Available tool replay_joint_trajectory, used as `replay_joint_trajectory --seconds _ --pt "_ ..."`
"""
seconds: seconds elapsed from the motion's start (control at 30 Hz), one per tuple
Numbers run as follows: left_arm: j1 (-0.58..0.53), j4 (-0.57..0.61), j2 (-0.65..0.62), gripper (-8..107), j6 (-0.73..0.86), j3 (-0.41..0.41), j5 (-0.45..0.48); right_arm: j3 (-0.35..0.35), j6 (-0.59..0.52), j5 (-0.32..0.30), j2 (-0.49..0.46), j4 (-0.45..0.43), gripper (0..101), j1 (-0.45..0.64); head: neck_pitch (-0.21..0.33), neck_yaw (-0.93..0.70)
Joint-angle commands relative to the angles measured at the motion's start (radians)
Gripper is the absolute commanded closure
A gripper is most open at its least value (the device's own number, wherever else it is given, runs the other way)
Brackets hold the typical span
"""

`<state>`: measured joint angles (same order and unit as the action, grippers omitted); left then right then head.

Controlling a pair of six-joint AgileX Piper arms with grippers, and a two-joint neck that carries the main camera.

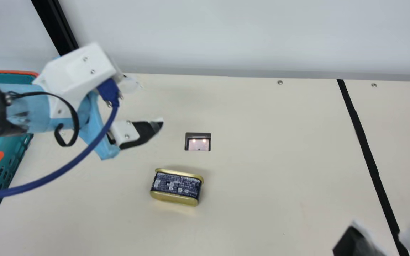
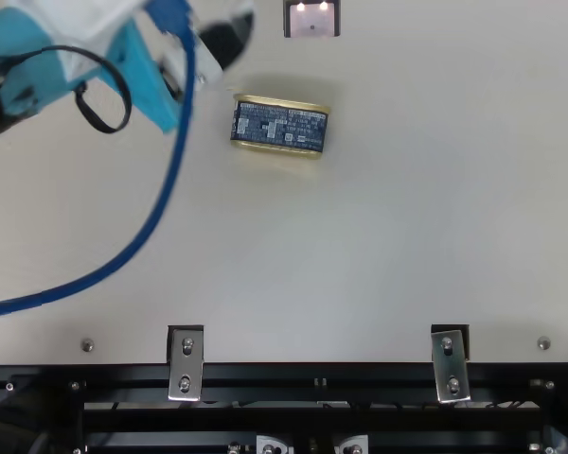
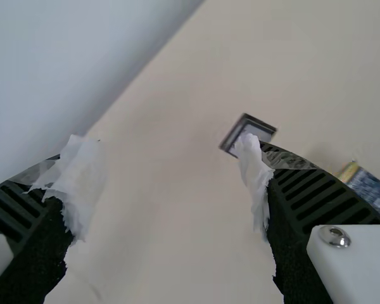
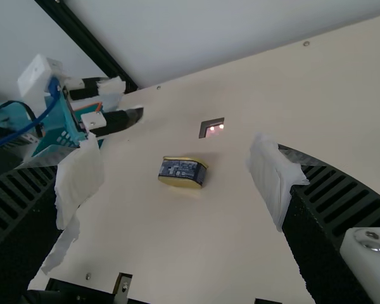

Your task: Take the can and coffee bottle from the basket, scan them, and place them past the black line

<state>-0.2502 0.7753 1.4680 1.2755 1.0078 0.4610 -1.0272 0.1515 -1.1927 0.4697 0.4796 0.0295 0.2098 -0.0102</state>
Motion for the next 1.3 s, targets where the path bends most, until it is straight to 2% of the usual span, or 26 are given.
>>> replay_joint_trajectory --seconds 0.0,0.1,0.23,0.37,0.5,0.63,0.8,0.93,1.13,1.17,1.27 --pt "-0.007 -0.004 -0.025 9 -0.04 -0.056 -0.274 0.012 -0.034 0.025 0.037 0.006 0 -0.01 0.0 0.002" --pt "-0.022 -0.021 -0.051 9 -0.094 -0.111 -0.404 0.028 -0.085 0.059 0.095 0.016 0 -0.027 0.0 0.002" --pt "-0.036 -0.062 -0.08 9 -0.183 -0.179 -0.53 0.041 -0.161 0.109 0.189 0.039 0 -0.05 0.0 0.002" --pt "-0.035 -0.111 -0.102 9 -0.282 -0.241 -0.61 0.039 -0.229 0.159 0.292 0.05 0 -0.088 0.0 0.002" --pt "-0.018 -0.158 -0.122 9 -0.375 -0.294 -0.652 0.031 -0.25 0.216 0.394 0.037 0 -0.163 0.0 0.002" --pt "0.009 -0.212 -0.16 9 -0.475 -0.346 -0.651 0.018 -0.218 0.285 0.488 0.0 0 -0.283 0.0 0.002" --pt "0.056 -0.283 -0.226 9 -0.595 -0.402 -0.608 -0.009 -0.156 0.368 0.609 -0.073 0 -0.46 0.0 0.002" --pt "0.09 -0.327 -0.286 9 -0.691 -0.445 -0.565 -0.047 -0.13 0.405 0.714 -0.121 0 -0.587 0.0 0.002" --pt "0.112 -0.354 -0.378 9 -0.838 -0.509 -0.491 -0.129 -0.18 0.406 0.879 -0.167 0 -0.717 0.0 0.002" --pt "0.109 -0.357 -0.354 9 -0.774 -0.496 -0.514 -0.144 -0.2 0.399 0.904 -0.175 0 -0.731 0.0 0.002" --pt "0.109 -0.357 -0.378 9 -0.83 -0.509 -0.491 -0.194 -0.278 0.375 0.975 -0.193 0 -0.761 0.0 0.002"
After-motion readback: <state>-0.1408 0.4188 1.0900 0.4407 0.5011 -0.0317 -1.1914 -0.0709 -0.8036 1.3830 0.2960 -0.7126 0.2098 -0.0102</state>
